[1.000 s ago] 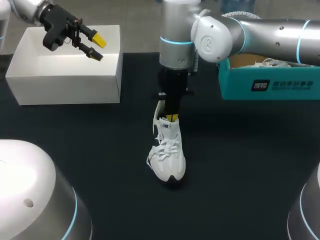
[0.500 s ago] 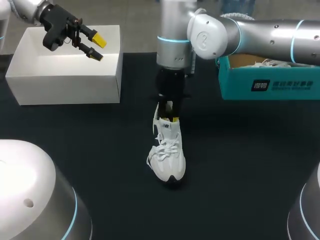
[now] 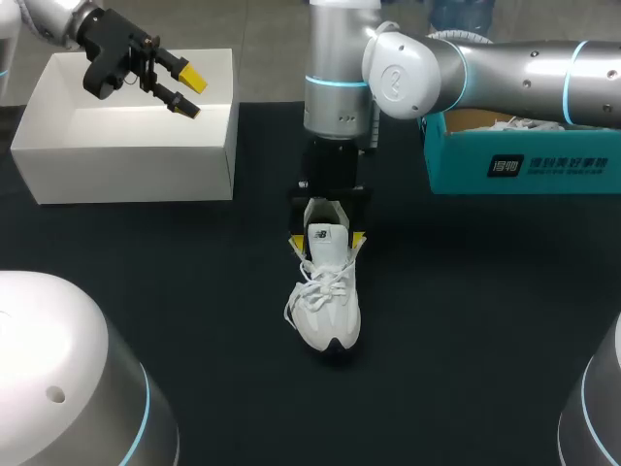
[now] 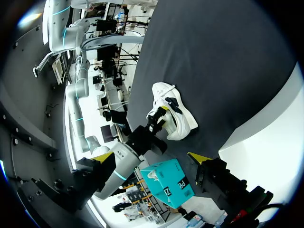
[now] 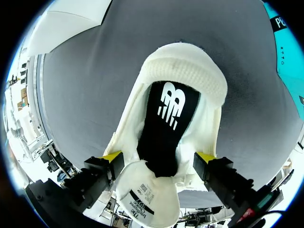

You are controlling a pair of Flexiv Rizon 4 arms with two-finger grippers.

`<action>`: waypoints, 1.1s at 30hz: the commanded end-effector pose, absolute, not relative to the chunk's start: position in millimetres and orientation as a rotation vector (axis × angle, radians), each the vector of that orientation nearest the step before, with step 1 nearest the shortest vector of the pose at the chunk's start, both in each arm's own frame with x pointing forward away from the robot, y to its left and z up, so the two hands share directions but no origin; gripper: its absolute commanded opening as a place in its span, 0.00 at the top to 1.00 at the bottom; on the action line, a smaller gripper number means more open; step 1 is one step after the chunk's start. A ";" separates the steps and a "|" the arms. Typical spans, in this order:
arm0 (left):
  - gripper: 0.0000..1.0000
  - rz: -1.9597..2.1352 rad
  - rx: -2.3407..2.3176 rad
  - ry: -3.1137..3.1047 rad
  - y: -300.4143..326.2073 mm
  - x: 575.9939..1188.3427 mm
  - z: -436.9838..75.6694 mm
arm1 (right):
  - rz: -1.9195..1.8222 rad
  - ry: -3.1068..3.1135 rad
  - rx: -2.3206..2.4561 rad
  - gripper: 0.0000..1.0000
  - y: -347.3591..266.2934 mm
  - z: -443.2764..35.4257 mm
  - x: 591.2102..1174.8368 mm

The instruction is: Take the shoe out of the shoebox, open the shoe tongue, remove and reinsert the insole, then place the shoe into the shoebox

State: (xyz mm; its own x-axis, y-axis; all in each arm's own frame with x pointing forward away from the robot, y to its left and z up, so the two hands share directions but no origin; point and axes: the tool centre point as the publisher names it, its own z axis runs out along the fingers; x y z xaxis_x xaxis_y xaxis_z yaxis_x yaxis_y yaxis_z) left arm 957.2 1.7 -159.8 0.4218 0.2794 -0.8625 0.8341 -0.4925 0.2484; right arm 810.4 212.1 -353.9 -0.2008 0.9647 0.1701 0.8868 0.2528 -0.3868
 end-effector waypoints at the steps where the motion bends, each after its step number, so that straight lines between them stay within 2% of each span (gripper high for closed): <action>1: 0.00 -1.026 1.992 0.941 2.0 957.1 -159.0 | 0.305 -2.162 -1.695 0.00 213.2 -350.9 807.6; 20: 0.00 -1.026 1.992 0.941 2.0 957.1 -159.0 | 0.356 -2.143 -1.715 0.00 216.3 -336.2 788.8; 33: 0.00 -1.026 1.992 0.941 2.0 957.1 -159.0 | 0.522 -2.048 -1.821 0.00 216.6 -318.4 777.2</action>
State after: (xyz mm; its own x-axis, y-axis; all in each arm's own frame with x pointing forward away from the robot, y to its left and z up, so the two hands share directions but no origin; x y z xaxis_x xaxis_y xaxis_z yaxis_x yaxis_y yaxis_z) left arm 957.2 1.7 -159.8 0.4218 0.2794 -0.8625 0.8341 -0.4925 0.2484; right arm 777.6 216.3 -322.5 -0.1123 0.9934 0.0240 0.8628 0.1094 -0.4936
